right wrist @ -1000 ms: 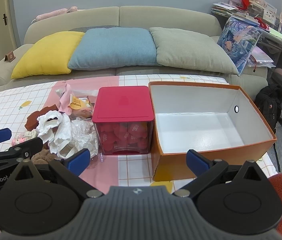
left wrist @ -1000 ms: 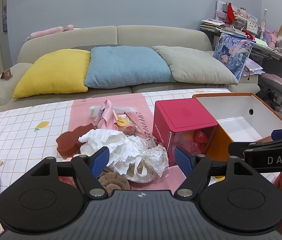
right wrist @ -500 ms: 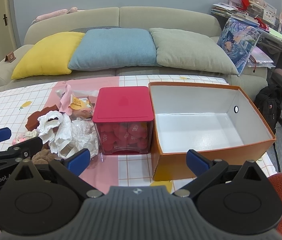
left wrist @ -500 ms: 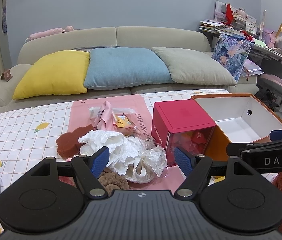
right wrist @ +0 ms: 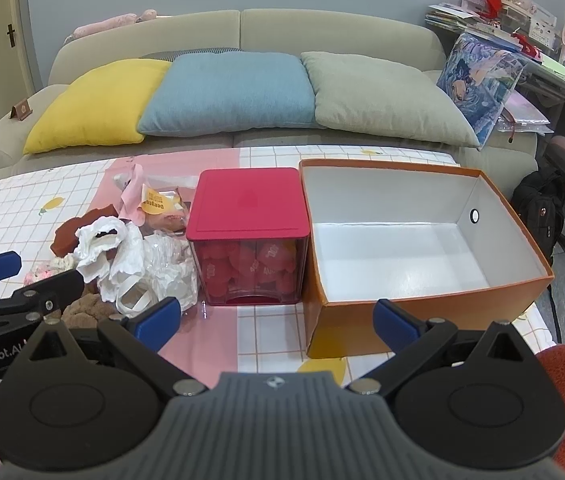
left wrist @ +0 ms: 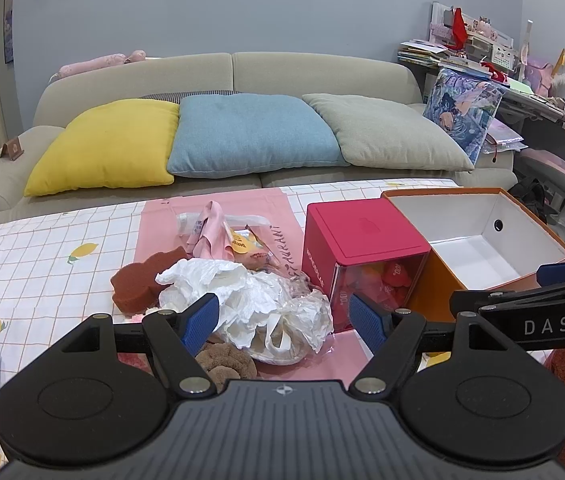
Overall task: Organize soft objects
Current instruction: 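Lower the right tool onto the brown plush dog while the left tool reaches the orange crocheted ball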
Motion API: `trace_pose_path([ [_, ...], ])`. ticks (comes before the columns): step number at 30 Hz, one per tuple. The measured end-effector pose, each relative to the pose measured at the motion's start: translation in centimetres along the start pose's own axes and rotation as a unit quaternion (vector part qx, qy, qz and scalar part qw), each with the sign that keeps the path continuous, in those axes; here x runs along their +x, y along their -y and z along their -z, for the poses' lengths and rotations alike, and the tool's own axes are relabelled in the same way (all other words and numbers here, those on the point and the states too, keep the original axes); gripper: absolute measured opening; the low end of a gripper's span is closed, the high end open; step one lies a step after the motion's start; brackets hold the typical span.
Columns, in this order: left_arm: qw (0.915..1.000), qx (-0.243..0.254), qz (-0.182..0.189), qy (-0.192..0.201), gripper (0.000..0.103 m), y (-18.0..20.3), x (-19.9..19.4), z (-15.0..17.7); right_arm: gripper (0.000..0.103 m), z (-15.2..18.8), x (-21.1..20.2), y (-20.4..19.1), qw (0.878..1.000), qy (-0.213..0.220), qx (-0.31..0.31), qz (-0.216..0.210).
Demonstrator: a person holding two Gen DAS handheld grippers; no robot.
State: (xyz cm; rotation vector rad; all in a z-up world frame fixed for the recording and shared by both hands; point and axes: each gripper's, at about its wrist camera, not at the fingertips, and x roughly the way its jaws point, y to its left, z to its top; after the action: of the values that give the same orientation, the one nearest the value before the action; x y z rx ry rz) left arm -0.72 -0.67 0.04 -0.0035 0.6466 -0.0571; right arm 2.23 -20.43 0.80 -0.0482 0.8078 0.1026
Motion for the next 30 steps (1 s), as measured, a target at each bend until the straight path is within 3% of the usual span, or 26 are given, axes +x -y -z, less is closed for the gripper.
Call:
trace_pose_path([
  [8,1.0000,-0.002,0.002,-0.002,0.087,-0.1,0.0,0.2,0.100,0.0,0.4,0.1,1.000,-0.010,0.003,0.001],
  [13,0.9991,-0.030,0.000,-0.031,0.079,-1.3,0.6,0.6,0.100,0.2,1.4,-0.4,0.999,-0.021,-0.013,-0.020],
  [17,0.9966,-0.054,-0.024,-0.058,0.079,-3.0,1.1,1.0,0.088,0.5,2.4,-1.2,0.998,-0.027,-0.041,-0.034],
  [19,0.9944,-0.067,-0.029,-0.076,0.077,-3.9,1.5,1.3,0.079,0.7,3.0,-1.8,0.997,-0.031,-0.059,-0.042],
  [22,0.9905,-0.084,-0.042,-0.100,0.077,-5.4,2.1,1.8,0.075,1.1,4.0,-2.8,0.994,-0.045,-0.080,-0.056],
  [27,0.9831,-0.110,-0.052,-0.137,0.077,-7.9,3.1,2.4,0.072,1.5,5.6,-4.5,0.989,-0.069,-0.101,-0.088],
  [30,0.9742,-0.127,-0.072,-0.172,0.077,-9.9,3.9,2.8,0.072,1.4,6.3,-5.8,0.984,-0.080,-0.105,-0.115],
])
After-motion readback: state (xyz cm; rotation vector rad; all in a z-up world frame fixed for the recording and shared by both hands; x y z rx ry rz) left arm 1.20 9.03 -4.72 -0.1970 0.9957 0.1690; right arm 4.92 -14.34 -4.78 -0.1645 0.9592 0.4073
